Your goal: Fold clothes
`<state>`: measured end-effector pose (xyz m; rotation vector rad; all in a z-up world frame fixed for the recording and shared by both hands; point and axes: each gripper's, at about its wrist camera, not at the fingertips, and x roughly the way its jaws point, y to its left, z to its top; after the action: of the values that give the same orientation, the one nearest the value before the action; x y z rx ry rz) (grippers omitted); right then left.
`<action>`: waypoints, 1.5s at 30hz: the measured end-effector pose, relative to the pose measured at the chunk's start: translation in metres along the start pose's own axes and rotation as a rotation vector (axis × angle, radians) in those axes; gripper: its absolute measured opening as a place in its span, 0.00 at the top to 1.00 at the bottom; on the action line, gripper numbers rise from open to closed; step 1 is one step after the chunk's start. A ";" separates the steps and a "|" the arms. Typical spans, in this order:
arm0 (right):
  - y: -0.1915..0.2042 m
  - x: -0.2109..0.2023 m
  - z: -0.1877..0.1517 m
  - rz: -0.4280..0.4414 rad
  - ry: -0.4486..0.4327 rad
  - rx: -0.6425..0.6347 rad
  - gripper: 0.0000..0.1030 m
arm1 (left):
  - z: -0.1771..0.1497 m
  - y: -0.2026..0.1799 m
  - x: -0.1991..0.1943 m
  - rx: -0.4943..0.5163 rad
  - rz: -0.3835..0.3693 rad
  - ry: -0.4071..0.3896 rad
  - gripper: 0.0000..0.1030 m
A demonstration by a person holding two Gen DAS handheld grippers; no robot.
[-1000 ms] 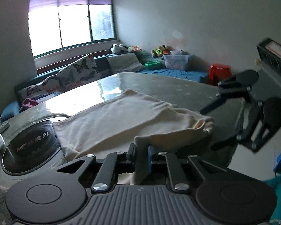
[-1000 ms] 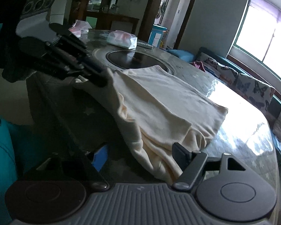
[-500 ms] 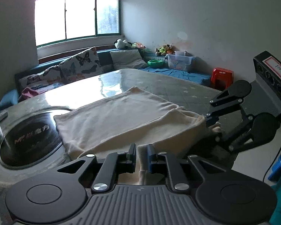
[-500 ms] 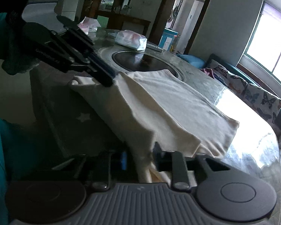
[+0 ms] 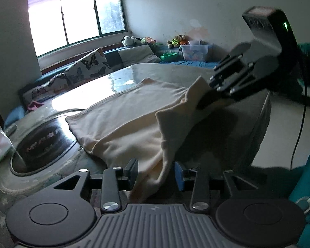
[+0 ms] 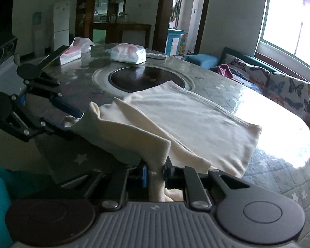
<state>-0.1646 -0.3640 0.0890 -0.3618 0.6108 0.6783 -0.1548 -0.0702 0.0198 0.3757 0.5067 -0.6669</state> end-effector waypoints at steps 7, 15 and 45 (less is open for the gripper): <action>0.006 0.000 -0.008 -0.008 -0.011 0.003 0.87 | -0.007 0.001 0.002 0.072 0.024 -0.011 0.83; 0.012 -0.013 -0.007 -0.011 -0.065 0.016 0.91 | 0.004 0.008 -0.012 0.030 0.022 -0.083 0.95; 0.008 -0.068 0.047 0.032 -0.098 -0.081 0.92 | 0.046 0.038 -0.044 -0.096 0.030 -0.209 0.95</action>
<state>-0.1926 -0.3672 0.1668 -0.3927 0.4980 0.7481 -0.1446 -0.0436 0.0879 0.2196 0.3324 -0.6418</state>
